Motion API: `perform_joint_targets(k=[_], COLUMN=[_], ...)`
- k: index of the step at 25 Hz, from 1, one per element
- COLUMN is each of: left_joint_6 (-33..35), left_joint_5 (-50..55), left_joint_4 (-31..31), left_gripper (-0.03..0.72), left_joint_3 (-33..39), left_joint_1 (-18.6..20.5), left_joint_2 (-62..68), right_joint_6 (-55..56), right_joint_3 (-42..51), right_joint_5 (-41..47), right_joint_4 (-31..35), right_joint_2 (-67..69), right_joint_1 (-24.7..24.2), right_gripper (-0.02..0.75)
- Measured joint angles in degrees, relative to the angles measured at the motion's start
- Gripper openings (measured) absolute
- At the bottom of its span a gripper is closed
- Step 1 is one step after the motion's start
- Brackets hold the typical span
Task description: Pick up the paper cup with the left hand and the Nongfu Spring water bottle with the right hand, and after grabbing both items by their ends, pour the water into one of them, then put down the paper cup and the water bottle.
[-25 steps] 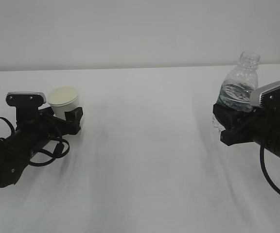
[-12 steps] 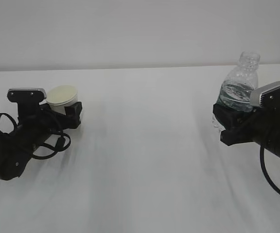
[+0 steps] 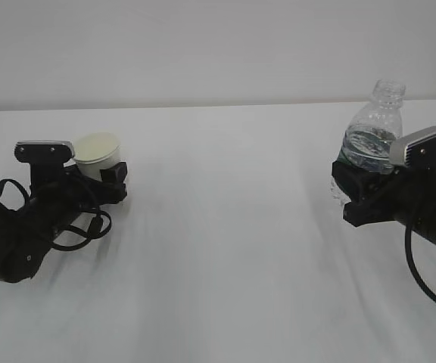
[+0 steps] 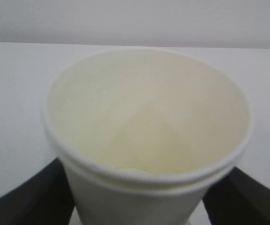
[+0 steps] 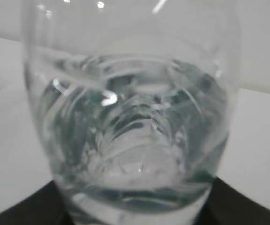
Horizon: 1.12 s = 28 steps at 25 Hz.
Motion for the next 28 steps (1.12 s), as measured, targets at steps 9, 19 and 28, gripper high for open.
perform_joint_targets(k=[9, 19, 28], left_joint_6=[0.00, 0.00, 0.00], left_joint_5=[0.00, 0.00, 0.00], left_joint_4=[0.95, 14.43, 18.91], left_gripper=[0.484, 0.483, 0.482], left_joint_3=[0.00, 0.00, 3.42], left_joint_1=[0.00, 0.00, 0.06], left_joint_2=[0.00, -2.28, -7.93], right_joint_6=[0.00, 0.00, 0.00], right_joint_3=[0.00, 0.00, 0.00], right_joint_5=[0.00, 0.00, 0.00], right_joint_4=[0.00, 0.54, 0.59], right_joint_2=[0.00, 0.00, 0.00], right_joint_1=[0.00, 0.00, 0.00], right_gripper=[0.365, 0.365, 0.365])
